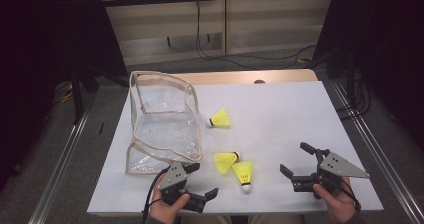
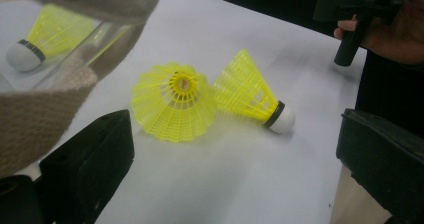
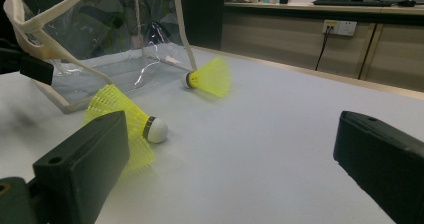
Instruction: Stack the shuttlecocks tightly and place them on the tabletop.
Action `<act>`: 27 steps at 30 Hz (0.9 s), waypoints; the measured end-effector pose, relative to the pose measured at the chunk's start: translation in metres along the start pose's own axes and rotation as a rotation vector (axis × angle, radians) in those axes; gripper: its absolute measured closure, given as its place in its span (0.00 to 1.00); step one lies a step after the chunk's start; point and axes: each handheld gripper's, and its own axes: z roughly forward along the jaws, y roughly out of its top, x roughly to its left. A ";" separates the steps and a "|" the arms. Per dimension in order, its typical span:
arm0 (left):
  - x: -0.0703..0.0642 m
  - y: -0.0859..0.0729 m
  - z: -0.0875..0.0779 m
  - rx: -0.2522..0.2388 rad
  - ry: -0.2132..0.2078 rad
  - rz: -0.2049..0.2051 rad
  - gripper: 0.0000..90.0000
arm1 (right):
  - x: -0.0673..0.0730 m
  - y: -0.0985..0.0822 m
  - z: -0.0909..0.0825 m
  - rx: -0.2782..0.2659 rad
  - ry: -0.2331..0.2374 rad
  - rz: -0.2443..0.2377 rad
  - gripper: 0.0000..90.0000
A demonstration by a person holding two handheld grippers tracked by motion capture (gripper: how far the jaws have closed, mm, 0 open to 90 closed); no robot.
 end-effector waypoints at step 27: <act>-0.033 0.029 0.034 -0.009 -0.071 -0.006 0.03 | 0.000 0.000 -0.001 0.000 -0.001 -0.004 0.01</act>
